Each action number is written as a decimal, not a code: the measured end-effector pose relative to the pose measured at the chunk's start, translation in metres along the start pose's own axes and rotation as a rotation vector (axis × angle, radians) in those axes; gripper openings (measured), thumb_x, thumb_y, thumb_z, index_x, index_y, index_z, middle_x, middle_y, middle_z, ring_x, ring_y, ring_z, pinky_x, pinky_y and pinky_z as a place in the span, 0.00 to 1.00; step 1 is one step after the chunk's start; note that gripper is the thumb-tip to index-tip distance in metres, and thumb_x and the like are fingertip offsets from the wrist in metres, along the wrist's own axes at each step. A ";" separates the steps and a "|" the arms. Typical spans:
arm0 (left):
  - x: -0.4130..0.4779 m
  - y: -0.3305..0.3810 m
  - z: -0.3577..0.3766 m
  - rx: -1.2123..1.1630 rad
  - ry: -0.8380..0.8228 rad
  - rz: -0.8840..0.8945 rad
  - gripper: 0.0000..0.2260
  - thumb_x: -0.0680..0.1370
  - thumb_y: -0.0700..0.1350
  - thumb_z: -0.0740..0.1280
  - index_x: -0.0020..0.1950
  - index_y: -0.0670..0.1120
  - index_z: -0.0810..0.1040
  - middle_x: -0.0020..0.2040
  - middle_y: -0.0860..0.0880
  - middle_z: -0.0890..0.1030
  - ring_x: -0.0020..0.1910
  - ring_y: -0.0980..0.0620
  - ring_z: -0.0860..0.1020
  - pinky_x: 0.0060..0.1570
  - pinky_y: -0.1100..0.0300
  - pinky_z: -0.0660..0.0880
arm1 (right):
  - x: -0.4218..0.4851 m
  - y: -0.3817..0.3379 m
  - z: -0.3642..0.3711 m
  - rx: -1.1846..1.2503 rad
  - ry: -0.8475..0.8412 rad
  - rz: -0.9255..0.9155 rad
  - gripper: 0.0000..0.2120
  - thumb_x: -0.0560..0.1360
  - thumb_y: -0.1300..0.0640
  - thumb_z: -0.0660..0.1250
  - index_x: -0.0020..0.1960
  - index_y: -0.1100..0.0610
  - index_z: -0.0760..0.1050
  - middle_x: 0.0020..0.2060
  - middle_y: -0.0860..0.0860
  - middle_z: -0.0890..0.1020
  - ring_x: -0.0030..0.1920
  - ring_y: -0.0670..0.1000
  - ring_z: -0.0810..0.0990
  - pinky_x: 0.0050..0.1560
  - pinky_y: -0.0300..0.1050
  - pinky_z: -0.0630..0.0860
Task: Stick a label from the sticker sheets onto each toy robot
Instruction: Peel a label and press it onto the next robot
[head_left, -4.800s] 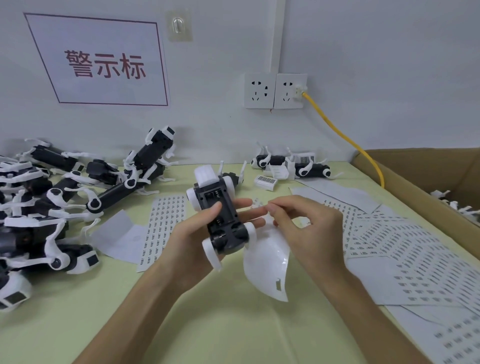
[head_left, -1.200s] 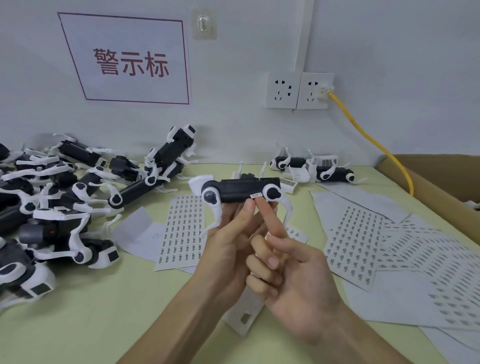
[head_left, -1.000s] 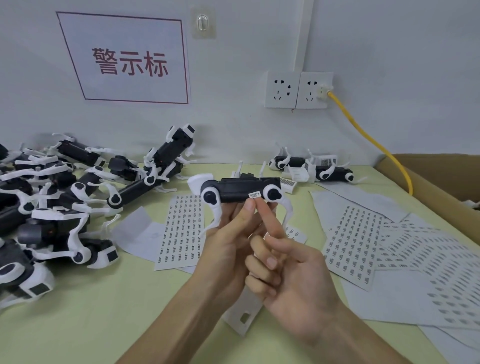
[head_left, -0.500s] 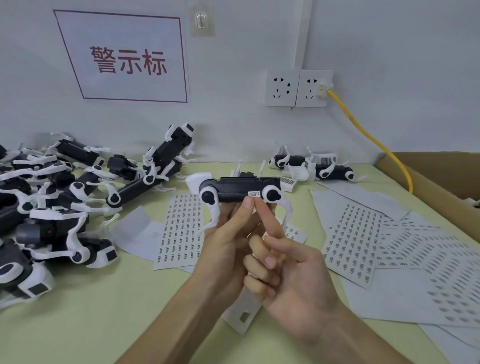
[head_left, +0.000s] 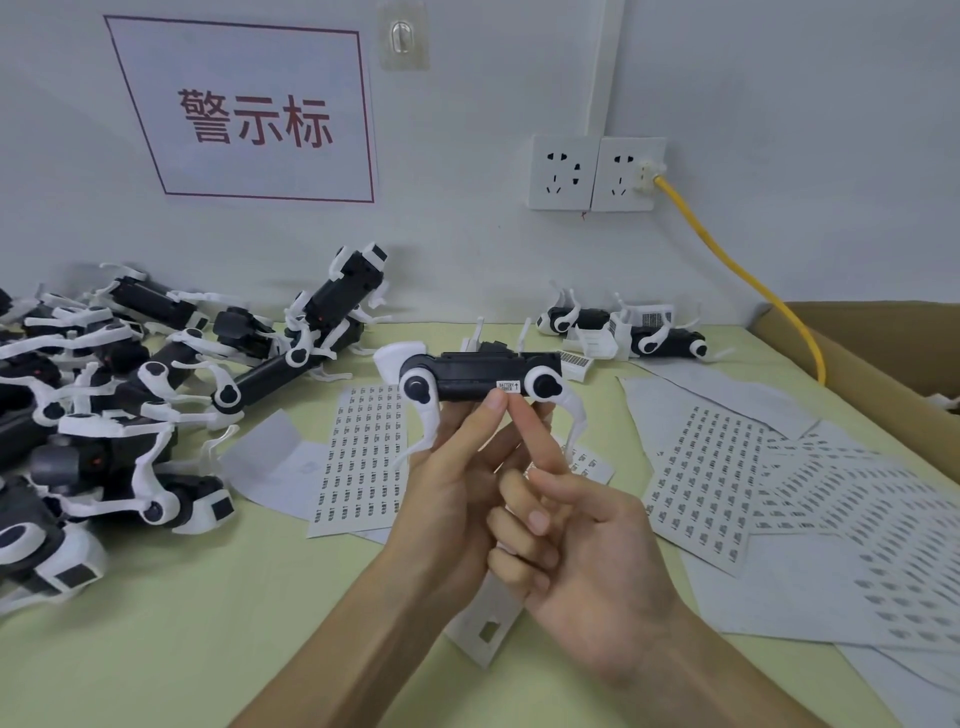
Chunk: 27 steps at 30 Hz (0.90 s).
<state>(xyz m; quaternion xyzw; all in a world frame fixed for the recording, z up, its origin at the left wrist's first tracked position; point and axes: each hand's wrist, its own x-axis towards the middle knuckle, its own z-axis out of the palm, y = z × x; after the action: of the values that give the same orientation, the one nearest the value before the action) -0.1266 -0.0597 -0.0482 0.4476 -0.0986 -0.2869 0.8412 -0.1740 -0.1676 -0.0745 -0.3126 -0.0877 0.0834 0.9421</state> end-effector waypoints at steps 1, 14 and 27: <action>0.000 0.000 0.000 -0.014 -0.004 -0.008 0.24 0.77 0.58 0.69 0.66 0.44 0.72 0.52 0.49 0.87 0.27 0.50 0.81 0.25 0.59 0.76 | 0.000 0.000 0.000 0.000 0.004 0.001 0.26 0.74 0.61 0.62 0.70 0.47 0.77 0.29 0.48 0.66 0.28 0.47 0.57 0.28 0.39 0.56; -0.001 0.001 0.002 -0.033 0.016 0.119 0.20 0.73 0.54 0.75 0.59 0.49 0.72 0.52 0.45 0.87 0.37 0.55 0.84 0.34 0.60 0.80 | 0.000 0.000 0.007 -0.003 0.076 0.006 0.27 0.70 0.62 0.64 0.67 0.46 0.80 0.27 0.49 0.66 0.26 0.46 0.60 0.27 0.39 0.55; 0.001 0.001 0.003 -0.056 0.039 0.150 0.21 0.71 0.54 0.74 0.58 0.50 0.72 0.48 0.44 0.87 0.47 0.52 0.85 0.38 0.60 0.80 | -0.001 0.002 0.004 -0.037 0.016 0.001 0.27 0.73 0.62 0.62 0.69 0.45 0.79 0.29 0.48 0.66 0.28 0.47 0.57 0.27 0.39 0.56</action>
<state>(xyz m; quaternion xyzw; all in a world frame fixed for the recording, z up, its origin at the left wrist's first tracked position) -0.1270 -0.0619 -0.0456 0.4206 -0.1075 -0.2169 0.8744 -0.1758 -0.1642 -0.0727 -0.3309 -0.0817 0.0796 0.9367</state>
